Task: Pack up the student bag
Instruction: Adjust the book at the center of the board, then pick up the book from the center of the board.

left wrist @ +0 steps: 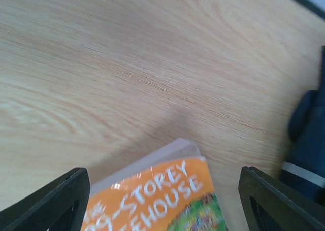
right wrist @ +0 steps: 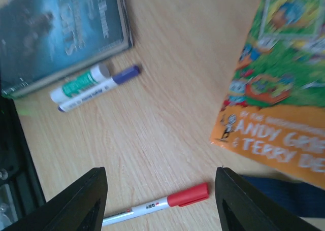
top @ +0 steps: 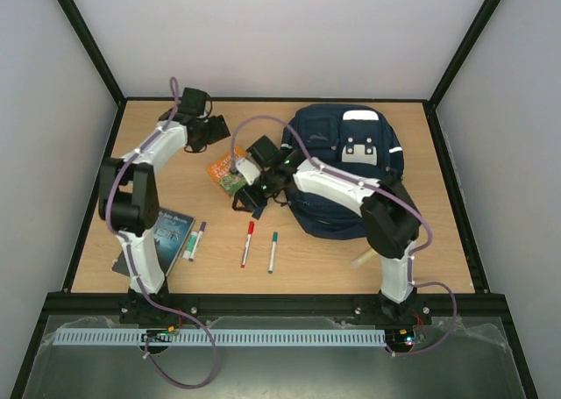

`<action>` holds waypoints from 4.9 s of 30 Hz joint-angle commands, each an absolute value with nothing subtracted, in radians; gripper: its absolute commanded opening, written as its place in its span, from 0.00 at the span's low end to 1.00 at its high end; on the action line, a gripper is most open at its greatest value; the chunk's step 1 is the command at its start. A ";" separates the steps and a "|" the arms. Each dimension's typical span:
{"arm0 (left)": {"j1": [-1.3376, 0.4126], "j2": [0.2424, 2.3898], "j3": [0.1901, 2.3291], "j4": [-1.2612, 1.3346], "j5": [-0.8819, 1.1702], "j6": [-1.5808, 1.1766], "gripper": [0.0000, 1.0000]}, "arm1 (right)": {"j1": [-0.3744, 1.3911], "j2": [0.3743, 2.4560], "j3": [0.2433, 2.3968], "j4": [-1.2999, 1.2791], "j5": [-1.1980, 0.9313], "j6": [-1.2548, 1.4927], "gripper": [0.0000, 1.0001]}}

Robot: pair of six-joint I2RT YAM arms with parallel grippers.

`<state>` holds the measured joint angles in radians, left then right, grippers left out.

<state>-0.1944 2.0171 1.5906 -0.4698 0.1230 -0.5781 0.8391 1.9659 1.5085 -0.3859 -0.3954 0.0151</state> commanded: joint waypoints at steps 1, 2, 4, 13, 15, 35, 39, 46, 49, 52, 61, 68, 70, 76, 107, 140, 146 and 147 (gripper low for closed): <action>-0.172 1.852 1.490 -0.504 0.182 -0.586 0.83 | 0.793 1.898 1.556 -0.455 -0.360 -0.030 0.57; -0.169 1.831 1.454 -0.497 0.235 -0.597 0.82 | 0.788 1.899 1.567 -0.454 -0.324 -0.046 0.57; -0.165 1.779 1.380 -0.483 0.272 -0.618 0.82 | 0.773 1.919 1.592 -0.453 -0.254 -0.074 0.56; -0.153 1.597 1.092 -0.375 0.291 -0.638 0.81 | 0.666 2.107 1.752 -0.423 -0.159 -0.029 0.49; -0.153 1.574 1.048 -0.360 0.292 -0.641 0.81 | 0.658 2.155 1.787 -0.428 -0.154 -0.017 0.47; -0.161 1.562 0.851 -0.245 0.384 -0.659 0.83 | 0.632 2.432 1.972 -0.493 -0.202 0.075 0.35; -0.165 1.570 0.846 -0.228 0.375 -0.669 0.82 | 0.614 2.434 1.907 -0.478 -0.247 0.114 0.28; -0.178 1.590 0.844 -0.203 0.369 -0.690 0.82 | 0.583 2.413 1.767 -0.440 -0.348 0.207 0.22; -0.187 1.603 0.844 -0.193 0.367 -0.697 0.82 | 0.583 2.401 1.727 -0.423 -0.360 0.242 0.18; -0.194 1.619 0.848 -0.182 0.368 -0.704 0.82 | 0.581 2.394 1.697 -0.414 -0.374 0.281 0.16; -0.213 1.669 0.864 -0.158 0.367 -0.718 0.82 | 0.579 2.381 1.589 -0.371 -0.363 0.373 0.16; -0.216 1.713 0.873 -0.142 0.360 -0.742 0.83 | 0.574 2.389 1.478 -0.318 -0.382 0.453 0.10; -0.218 1.729 0.869 -0.131 0.362 -0.761 0.83 | 0.565 2.407 1.474 -0.316 -0.388 0.468 0.10; -0.218 1.776 0.855 -0.063 0.410 -0.829 0.83 | 0.554 2.439 1.477 -0.318 -0.409 0.474 0.10; -0.238 1.604 0.727 0.447 0.529 -1.113 0.64 | 0.554 2.432 1.460 -0.291 -0.462 0.471 0.16; -0.163 1.356 0.856 0.088 0.705 -0.702 0.02 | 0.456 1.780 1.473 -0.467 -0.678 0.100 0.63; -0.183 1.317 0.861 0.178 0.836 -0.685 0.02 | 0.456 1.574 1.354 -0.397 -0.663 0.103 0.82; -0.190 1.316 0.871 0.181 0.849 -0.681 0.02 | 0.456 1.560 1.349 -0.394 -0.664 0.096 0.83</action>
<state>-0.1719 1.3636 0.8398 0.0731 0.7120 -0.7223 0.4515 1.6001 1.4139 -0.3630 -0.6529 0.1448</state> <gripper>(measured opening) 0.187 0.806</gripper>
